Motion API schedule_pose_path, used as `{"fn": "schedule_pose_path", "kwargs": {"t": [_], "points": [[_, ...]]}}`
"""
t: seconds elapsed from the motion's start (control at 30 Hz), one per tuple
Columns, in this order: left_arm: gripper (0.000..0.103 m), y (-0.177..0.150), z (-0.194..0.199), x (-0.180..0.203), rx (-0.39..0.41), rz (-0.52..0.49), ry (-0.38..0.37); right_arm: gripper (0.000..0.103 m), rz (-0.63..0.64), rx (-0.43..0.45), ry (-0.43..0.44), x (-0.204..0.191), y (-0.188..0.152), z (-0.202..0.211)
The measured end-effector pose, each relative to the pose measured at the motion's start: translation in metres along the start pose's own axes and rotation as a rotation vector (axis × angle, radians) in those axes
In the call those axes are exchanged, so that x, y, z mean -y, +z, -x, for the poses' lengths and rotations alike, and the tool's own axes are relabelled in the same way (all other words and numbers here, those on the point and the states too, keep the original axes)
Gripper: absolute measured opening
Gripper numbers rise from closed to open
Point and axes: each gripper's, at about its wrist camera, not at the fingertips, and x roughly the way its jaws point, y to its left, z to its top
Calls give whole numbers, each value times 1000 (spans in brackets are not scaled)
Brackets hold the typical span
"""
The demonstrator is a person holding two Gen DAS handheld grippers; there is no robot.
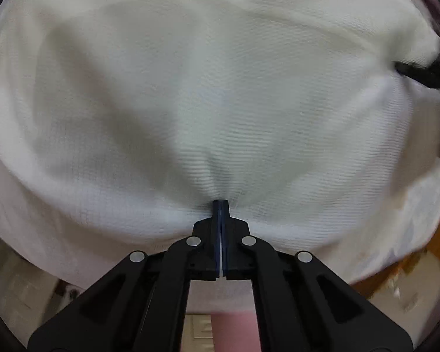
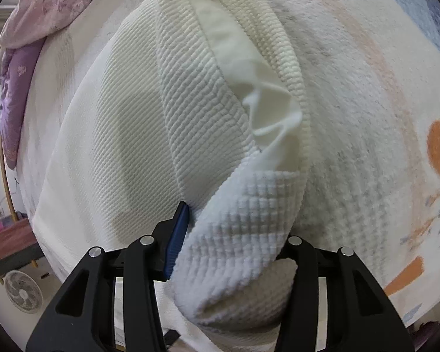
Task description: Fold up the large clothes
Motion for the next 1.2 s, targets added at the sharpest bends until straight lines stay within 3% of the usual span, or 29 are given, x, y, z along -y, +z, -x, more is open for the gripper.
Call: {"fn": "schedule_pose_path", "kwargs": {"t": [0.1, 0.17, 0.2, 0.27, 0.33, 0.4, 0.47, 0.53, 0.6, 0.73, 0.77, 0.87, 0.93, 1.0, 1.07, 1.13, 1.2], "points": [[0, 40, 57, 20, 119, -88, 0, 43, -12, -18, 30, 3, 4, -2], [0, 110, 89, 27, 195, -83, -28, 43, -21, -21, 43, 0, 10, -4], [0, 142, 96, 30, 223, -91, 19, 43, -23, -18, 47, 1, 10, -4], [0, 195, 97, 36, 202, -100, 92, 44, -17, -7, 49, 4, 10, -2], [1, 241, 80, 50, 120, -118, 140, 44, -8, 2, 52, 9, 4, -3], [2, 264, 59, 44, 88, -124, 180, 44, 5, 6, 55, 5, -10, -7], [2, 266, 56, 44, 97, -122, 199, 44, 2, -1, 66, 7, -15, -8], [1, 257, 56, 59, 71, -199, 258, 44, -3, -16, 71, 12, -15, -5], [1, 237, 63, 67, 16, -172, 283, 44, 1, -29, 70, 15, -13, -4], [3, 211, 55, 49, 110, -121, 192, 45, 12, -31, 84, 23, 7, -4], [2, 200, 56, 44, 82, -110, 168, 45, 13, -28, 89, 22, 9, -2], [2, 106, 43, -9, 36, 12, 24, 44, 11, -20, 100, 29, 8, 0], [2, 57, 32, -22, 94, -2, -42, 45, 12, -16, 101, 32, 10, -1], [2, 33, 34, -31, 144, 24, -80, 45, 31, -14, 95, 35, 9, 1], [2, -4, 36, -24, 188, 18, -71, 45, 63, -4, 96, 40, 6, 2], [2, -46, 13, -13, 70, 9, 26, 44, 65, 6, 106, 41, 4, 5], [2, -105, -13, -20, 80, 1, -3, 44, 48, 5, 117, 39, -1, 5]]}}
